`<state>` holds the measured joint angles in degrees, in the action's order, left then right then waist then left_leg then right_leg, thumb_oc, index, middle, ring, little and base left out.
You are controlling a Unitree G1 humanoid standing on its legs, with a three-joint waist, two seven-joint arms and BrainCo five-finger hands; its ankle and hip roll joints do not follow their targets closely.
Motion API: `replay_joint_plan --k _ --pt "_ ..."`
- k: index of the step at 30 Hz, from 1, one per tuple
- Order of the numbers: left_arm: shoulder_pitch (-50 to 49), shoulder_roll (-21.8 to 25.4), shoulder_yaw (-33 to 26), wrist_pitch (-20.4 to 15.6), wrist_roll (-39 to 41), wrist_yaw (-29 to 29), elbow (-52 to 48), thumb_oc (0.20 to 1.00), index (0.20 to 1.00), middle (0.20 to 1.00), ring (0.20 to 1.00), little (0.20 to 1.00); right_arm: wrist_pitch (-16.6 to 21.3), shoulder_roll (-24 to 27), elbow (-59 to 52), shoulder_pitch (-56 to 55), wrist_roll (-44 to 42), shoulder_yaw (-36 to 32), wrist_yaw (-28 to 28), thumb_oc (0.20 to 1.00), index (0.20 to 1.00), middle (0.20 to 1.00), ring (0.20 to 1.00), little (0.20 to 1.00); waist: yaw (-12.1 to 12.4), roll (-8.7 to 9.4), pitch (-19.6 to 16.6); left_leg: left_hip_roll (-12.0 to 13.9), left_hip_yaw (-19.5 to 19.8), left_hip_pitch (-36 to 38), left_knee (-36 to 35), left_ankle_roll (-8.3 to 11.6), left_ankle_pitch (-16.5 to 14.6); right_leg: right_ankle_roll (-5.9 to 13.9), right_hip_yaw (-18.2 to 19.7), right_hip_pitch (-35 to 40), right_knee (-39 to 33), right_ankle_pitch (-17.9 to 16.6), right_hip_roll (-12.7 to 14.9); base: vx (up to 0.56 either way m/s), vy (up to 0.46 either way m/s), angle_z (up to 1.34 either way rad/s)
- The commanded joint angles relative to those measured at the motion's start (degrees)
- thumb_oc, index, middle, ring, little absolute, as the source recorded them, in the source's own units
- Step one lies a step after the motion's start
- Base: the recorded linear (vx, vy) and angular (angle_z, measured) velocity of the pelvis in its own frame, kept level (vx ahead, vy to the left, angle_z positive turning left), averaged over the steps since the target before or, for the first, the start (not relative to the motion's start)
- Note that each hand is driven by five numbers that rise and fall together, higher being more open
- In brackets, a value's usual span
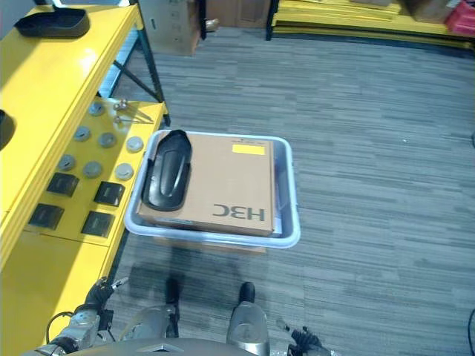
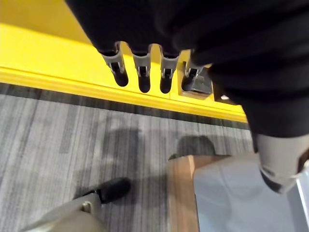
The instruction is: Move parts from the plastic box to the shelf.
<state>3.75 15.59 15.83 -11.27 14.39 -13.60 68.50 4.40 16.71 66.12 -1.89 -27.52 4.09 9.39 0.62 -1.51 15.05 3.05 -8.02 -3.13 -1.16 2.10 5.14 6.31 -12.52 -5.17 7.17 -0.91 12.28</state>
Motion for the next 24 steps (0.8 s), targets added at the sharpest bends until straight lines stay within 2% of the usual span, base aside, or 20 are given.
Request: replay_joint_plan --k 1,2,3,4,5,6,7,8,10,12,13,15,16,19,23,24 --pt "-2.46 2.36 -0.61 -1.23 -2.56 -0.81 -0.99 1.000 1.000 1.000 1.000 1.000 8.55 3.83 -5.06 3.52 -11.61 -3.42 7.55 1.000 1.000 1.000 1.000 1.000 1.74 1.63 -0.37 4.84 0.44 -2.96 4.54 1.53 -2.34 3.88 1.19 2.59 -4.88 -3.40 2.13 0.08 -0.095 0.10" --pt "-3.73 2.93 -0.53 -1.92 -3.40 -0.77 -0.96 1.000 1.000 1.000 1.000 1.000 14.41 5.39 -9.73 4.12 -14.80 -7.02 14.56 1.000 1.000 1.000 1.000 1.000 2.09 2.25 -0.35 5.08 0.24 -2.92 4.12 1.52 -2.23 4.07 0.95 2.68 -5.60 -3.93 1.90 0.05 -0.096 0.05" --pt "-4.27 3.13 -0.50 -2.32 -3.44 -0.79 -0.95 1.000 1.000 1.000 1.000 1.000 16.53 6.55 -11.85 4.39 -14.87 -8.90 17.50 1.000 1.000 1.000 1.000 1.000 2.17 2.38 -0.28 5.22 0.12 -2.71 3.91 1.56 -2.28 4.17 0.72 2.90 -5.84 -4.01 1.79 0.05 -0.071 0.03" --pt "-4.72 3.28 -0.49 -2.57 -3.10 -0.78 -1.03 1.000 1.000 1.000 1.000 1.000 21.34 7.70 -13.92 4.60 -11.50 -10.79 23.11 1.000 1.000 1.000 1.000 1.000 2.22 2.46 -0.35 5.31 0.04 -2.66 3.63 1.59 -2.21 4.27 0.49 2.95 -6.09 -4.18 1.72 0.04 -0.027 0.00" --pt "-5.38 3.50 -0.65 -2.95 -2.41 -0.56 -1.20 1.000 1.000 1.000 1.000 1.000 23.50 9.81 -18.45 4.82 -7.77 -14.17 28.31 1.000 1.000 1.000 1.000 1.000 2.26 2.54 -0.39 5.38 -0.01 -2.55 3.16 1.59 -2.10 4.43 0.09 3.06 -6.40 -4.37 1.64 0.00 0.000 0.00" --pt "-5.46 3.54 -0.68 -3.03 -2.27 -0.51 -1.21 1.000 1.000 1.000 1.000 1.000 24.16 10.16 -19.28 4.83 -6.82 -14.76 29.42 1.000 1.000 1.000 1.000 1.000 2.27 2.57 -0.49 5.36 -0.01 -2.71 3.03 1.56 -1.91 4.42 0.01 2.91 -6.51 -4.54 1.64 0.03 0.003 0.03" --pt "-6.04 3.64 -0.98 -3.18 -1.87 -0.45 -1.59 1.000 1.000 1.000 1.000 1.000 25.86 11.91 -24.36 4.85 -2.28 -17.71 34.08 1.000 1.000 1.000 1.000 1.000 2.26 2.55 -0.49 5.33 0.04 -2.54 2.54 1.52 -1.83 4.55 -0.36 3.01 -6.73 -4.66 1.61 0.03 0.020 0.07" --pt "-6.46 3.74 -1.48 -3.00 -1.68 -0.37 -2.02 1.000 1.000 1.000 1.000 1.000 25.07 13.09 -30.19 4.60 0.79 -20.11 36.77 1.000 1.000 1.000 1.000 1.000 2.23 2.53 -0.47 5.29 0.10 -2.42 2.19 1.49 -1.80 4.71 -0.62 3.13 -6.96 -4.74 1.62 0.05 0.034 0.09" --pt "-7.59 3.71 -4.06 -0.90 -1.76 0.17 -4.11 1.000 1.000 1.000 1.000 1.000 19.05 16.00 -48.64 4.46 11.79 -24.84 42.38 1.000 1.000 1.000 1.000 1.000 2.26 2.33 -0.74 5.14 0.18 -2.20 1.15 1.48 -1.65 5.22 -1.35 3.39 -7.72 -4.89 1.81 0.07 0.071 0.08" --pt "-8.29 3.23 -5.96 0.36 -2.65 0.27 -5.08 1.000 1.000 1.000 1.000 1.000 13.72 17.15 -56.98 4.97 14.23 -25.43 40.28 1.000 1.000 1.000 1.000 1.000 2.56 2.20 -1.01 5.10 0.36 -2.19 0.73 1.60 -1.54 5.40 -1.68 3.54 -8.07 -4.85 1.89 0.07 0.071 -0.03" --pt "-8.73 2.84 -6.86 0.93 -3.33 0.30 -5.53 1.000 1.000 1.000 1.000 1.000 10.74 18.07 -59.38 5.84 14.11 -24.70 37.06 1.000 1.000 1.000 1.000 1.000 3.04 2.11 -1.11 4.99 0.60 -2.21 0.54 1.67 -1.46 5.40 -1.91 3.70 -8.26 -4.75 1.98 0.04 0.050 -0.04" --pt "-9.17 2.62 -7.34 1.06 -3.78 0.35 -5.69 1.000 1.000 1.000 1.000 1.000 8.14 18.88 -59.99 6.68 13.45 -23.64 33.33 1.000 1.000 1.000 1.000 1.000 3.49 2.03 -1.18 4.87 0.85 -2.30 0.46 1.71 -1.38 5.35 -2.09 3.82 -8.35 -4.64 2.05 0.05 0.064 0.03" --pt "-10.00 2.23 -7.44 0.84 -4.93 0.57 -5.65 1.000 1.000 1.000 1.000 1.000 2.35 20.41 -58.76 9.58 12.95 -19.78 28.49 1.000 1.000 1.000 1.000 1.000 4.89 1.78 -1.24 4.55 1.50 -2.65 0.48 1.72 -1.18 5.16 -2.66 4.04 -8.24 -4.30 2.28 0.06 0.096 0.07" --pt "-10.07 2.38 -5.96 -0.72 -4.80 1.16 -4.57 1.000 1.000 1.000 1.000 1.000 -3.33 21.70 -52.88 17.68 10.06 -11.51 22.65 1.000 1.000 1.000 1.000 1.000 7.43 1.29 -0.54 3.85 2.87 -4.16 1.09 1.64 -0.82 4.72 -3.88 3.64 -7.35 -3.92 2.87 0.00 0.078 0.08" --pt "-7.70 2.92 -2.61 -2.87 -3.09 2.58 -2.23 1.000 1.000 1.000 1.000 1.000 -4.56 20.58 -38.44 30.88 7.47 -0.91 19.82 1.000 1.000 1.000 1.000 1.000 10.61 0.20 1.33 2.56 4.76 -7.15 2.49 1.50 -0.63 4.22 -5.62 2.50 -6.00 -3.41 3.83 -0.10 0.074 0.28" --pt "-7.46 2.92 -2.28 -3.01 -2.85 2.68 -2.02 1.000 1.000 1.000 1.000 1.000 -4.99 20.40 -37.35 31.88 7.02 -0.19 19.30 1.000 1.000 1.000 1.000 1.000 10.87 0.09 1.47 2.43 4.89 -7.45 2.61 1.48 -0.59 4.18 -5.80 2.35 -5.89 -3.40 3.92 -0.11 0.077 0.47"
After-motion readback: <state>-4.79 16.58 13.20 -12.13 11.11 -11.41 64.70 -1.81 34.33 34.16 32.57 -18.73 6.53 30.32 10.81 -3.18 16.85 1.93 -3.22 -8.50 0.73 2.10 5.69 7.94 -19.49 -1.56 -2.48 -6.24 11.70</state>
